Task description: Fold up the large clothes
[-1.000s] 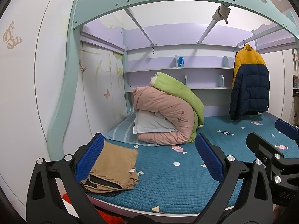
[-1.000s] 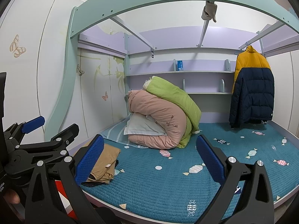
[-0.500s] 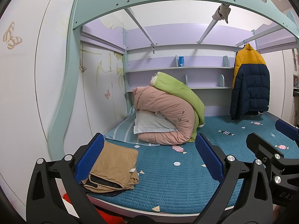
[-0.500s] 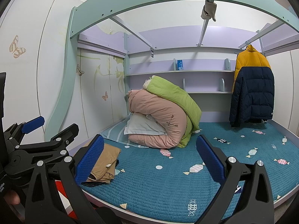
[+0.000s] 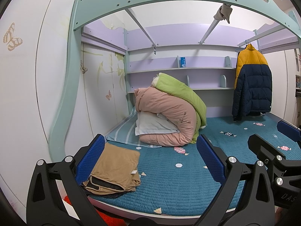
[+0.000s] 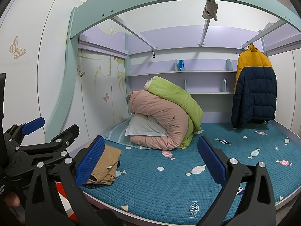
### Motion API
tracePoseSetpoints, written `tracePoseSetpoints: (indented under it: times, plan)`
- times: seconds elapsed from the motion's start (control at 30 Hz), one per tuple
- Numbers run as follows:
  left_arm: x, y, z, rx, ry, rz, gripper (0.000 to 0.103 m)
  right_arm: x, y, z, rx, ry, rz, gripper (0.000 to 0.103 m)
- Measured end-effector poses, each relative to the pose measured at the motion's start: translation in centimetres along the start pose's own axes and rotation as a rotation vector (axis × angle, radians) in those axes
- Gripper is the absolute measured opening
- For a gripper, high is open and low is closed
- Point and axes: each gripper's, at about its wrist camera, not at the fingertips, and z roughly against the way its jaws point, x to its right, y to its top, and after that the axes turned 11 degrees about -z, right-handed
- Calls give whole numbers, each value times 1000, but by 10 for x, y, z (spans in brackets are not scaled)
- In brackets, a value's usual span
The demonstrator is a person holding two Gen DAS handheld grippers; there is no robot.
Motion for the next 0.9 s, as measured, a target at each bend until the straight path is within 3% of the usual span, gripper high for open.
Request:
tracePoseSetpoints:
  times: [0.9]
  plan:
    - [-2,-1,0,1,-1,-1,98,-2,0,1,-1,-3,-9,95]
